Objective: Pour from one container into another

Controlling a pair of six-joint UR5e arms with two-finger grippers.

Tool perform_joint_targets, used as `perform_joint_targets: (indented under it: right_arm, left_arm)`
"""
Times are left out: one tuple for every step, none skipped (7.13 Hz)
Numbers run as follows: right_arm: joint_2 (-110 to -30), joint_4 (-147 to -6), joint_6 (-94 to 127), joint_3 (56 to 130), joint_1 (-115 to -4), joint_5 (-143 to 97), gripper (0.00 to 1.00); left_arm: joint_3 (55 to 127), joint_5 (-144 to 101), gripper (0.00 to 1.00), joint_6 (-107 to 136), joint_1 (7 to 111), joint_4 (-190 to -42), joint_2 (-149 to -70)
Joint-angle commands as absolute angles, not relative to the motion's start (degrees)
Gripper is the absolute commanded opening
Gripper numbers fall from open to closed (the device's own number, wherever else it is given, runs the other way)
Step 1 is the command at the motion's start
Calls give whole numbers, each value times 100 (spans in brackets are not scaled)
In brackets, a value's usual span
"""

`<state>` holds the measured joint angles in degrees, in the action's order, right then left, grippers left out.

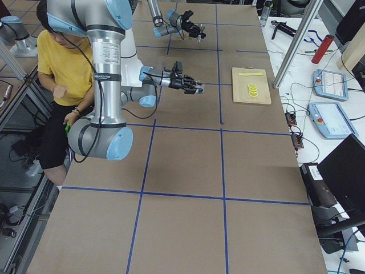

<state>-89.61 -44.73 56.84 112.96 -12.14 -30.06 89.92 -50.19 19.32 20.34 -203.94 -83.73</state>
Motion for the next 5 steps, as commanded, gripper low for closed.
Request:
perform_joint_targets:
  right_arm:
    - [-8956, -4465, 5687, 11276, -1222, -3023, 0]
    - [-8921, -4465, 5687, 11285, -1213, -3023, 0]
    - [-8912, -4465, 5687, 11303, -1213, -3023, 0]
    - [-8903, -4465, 5687, 11303, -1204, -3023, 0]
    - [-8903, -4465, 5687, 11338, -1204, -3032, 0]
  left_arm:
    - [8608, -4521, 0, 1968, 1987, -21084, -7664]
    - [7708, -4222, 0, 2352, 1978, -21155, -7603]
    - [7691, -4271, 0, 2460, 1943, -21373, -7620]
    - [7690, -4289, 0, 2644, 1916, -21410, -7638]
    - [7673, -4246, 0, 3524, 1812, -21393, -7681]
